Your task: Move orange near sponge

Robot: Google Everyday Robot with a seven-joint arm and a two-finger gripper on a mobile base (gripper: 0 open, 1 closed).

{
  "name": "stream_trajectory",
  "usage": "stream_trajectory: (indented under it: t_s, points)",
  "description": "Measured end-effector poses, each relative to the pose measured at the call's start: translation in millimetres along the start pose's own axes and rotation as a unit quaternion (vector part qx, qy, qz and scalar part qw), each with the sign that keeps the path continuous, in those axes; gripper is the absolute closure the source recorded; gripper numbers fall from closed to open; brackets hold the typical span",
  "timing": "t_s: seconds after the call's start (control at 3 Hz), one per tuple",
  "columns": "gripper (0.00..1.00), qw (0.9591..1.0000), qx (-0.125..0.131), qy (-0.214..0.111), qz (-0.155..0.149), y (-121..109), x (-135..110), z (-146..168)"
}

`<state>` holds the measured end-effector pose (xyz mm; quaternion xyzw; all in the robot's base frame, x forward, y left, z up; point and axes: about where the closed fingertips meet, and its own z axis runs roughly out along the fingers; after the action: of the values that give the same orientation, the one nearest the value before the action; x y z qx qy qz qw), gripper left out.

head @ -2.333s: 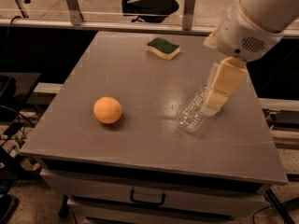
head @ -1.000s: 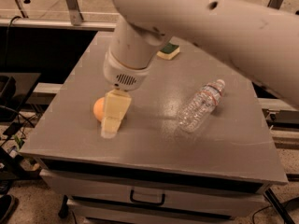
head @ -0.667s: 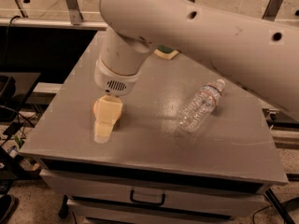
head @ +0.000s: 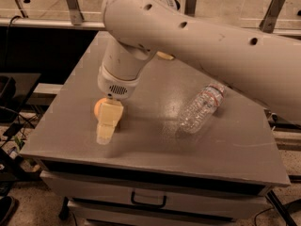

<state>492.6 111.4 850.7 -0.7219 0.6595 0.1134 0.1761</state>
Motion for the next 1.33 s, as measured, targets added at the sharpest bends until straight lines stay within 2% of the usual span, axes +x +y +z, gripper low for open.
stream_trajectory:
  t_s: [0.33, 0.67, 1.0, 1.33]
  points:
    - [0.0, 1.0, -0.005, 0.003, 0.008, -4.9, 10.9, 5.2]
    - [0.18, 0.9999, -0.005, 0.004, 0.011, -8.0, 19.5, 2.3]
    - [0.49, 1.0, 0.003, 0.003, 0.005, -7.0, 21.0, -9.7]
    - [0.71, 1.0, 0.005, -0.001, 0.001, -3.3, 17.0, -15.9]
